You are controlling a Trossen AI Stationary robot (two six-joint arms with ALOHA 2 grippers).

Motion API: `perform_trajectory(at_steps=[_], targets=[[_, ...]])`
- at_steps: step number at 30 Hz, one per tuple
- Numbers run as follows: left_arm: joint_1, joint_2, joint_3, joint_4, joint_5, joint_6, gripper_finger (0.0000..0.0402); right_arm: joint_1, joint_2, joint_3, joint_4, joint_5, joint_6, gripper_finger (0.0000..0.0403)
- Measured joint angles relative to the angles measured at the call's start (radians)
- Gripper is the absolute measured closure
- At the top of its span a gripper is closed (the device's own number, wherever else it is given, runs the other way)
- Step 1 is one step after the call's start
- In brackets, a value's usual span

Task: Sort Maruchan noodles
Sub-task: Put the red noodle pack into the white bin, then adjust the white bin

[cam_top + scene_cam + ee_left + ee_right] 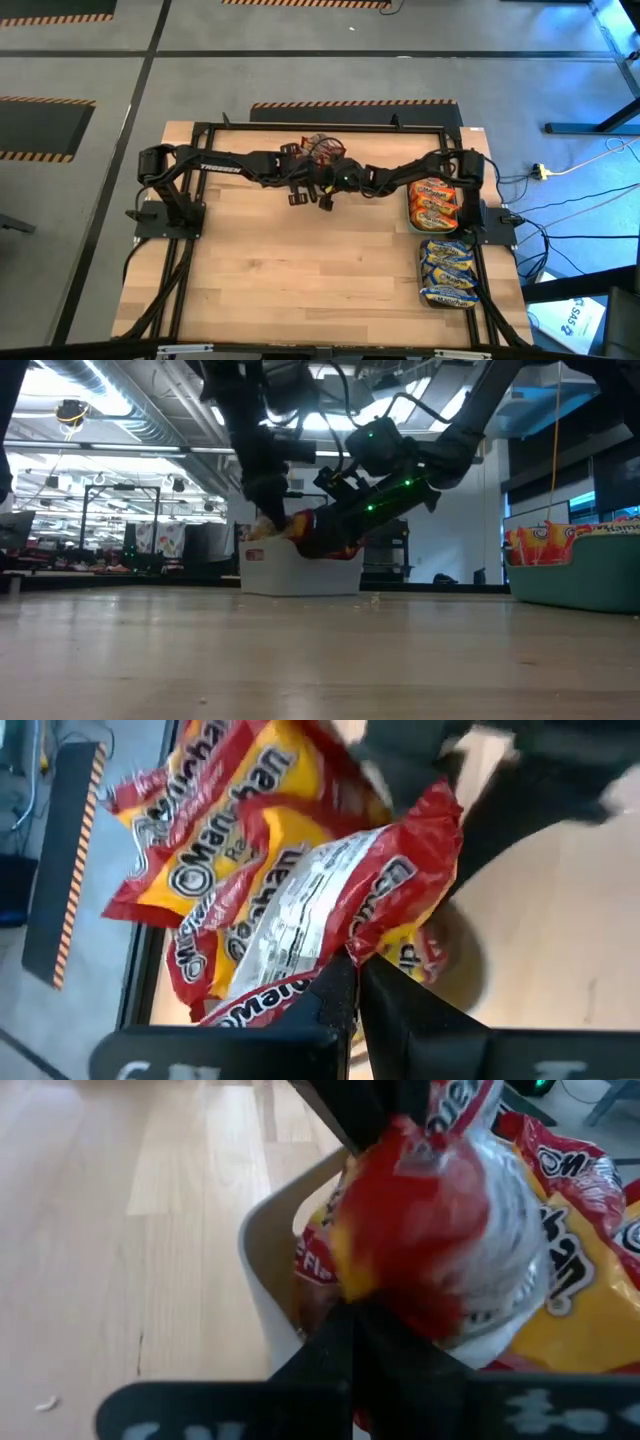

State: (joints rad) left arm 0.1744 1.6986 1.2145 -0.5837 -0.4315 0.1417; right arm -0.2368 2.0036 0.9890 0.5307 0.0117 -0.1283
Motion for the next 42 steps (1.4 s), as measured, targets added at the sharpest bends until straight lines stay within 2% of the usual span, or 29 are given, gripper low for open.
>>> perform_trajectory(at_steps=[9, 20, 24, 29, 32, 38, 42], targets=[[0.010, -0.013, 0.014, -0.026, 0.039, 0.000, 0.0392, 0.000, 0.001, 0.006, -0.025, -0.005, 0.001, 0.0402], [0.045, -0.012, -0.025, -0.005, 0.053, -0.029, 0.0389, 0.007, -0.097, 0.000, -0.177, 0.004, -0.007, 0.0402], [0.045, -0.012, -0.025, 0.003, 0.110, -0.027, 0.0358, 0.008, -0.101, 0.000, -0.208, 0.004, -0.007, 0.0402], [0.045, -0.012, -0.023, -0.003, 0.112, -0.027, 0.0293, 0.008, -0.103, 0.000, -0.215, 0.004, -0.008, 0.0402], [0.043, -0.027, 0.008, -0.064, 0.111, -0.041, 0.0265, 0.008, -0.132, 0.001, -0.252, 0.006, -0.010, 0.0402], [0.038, -0.066, 0.071, -0.180, 0.111, 0.011, 0.0255, 0.008, -0.238, -0.015, -0.376, 0.049, -0.011, 0.0402], [0.105, -0.103, 0.047, -0.178, 0.108, 0.021, 0.0256, 0.007, -0.293, -0.075, -0.402, 0.124, 0.010, 0.0402]])
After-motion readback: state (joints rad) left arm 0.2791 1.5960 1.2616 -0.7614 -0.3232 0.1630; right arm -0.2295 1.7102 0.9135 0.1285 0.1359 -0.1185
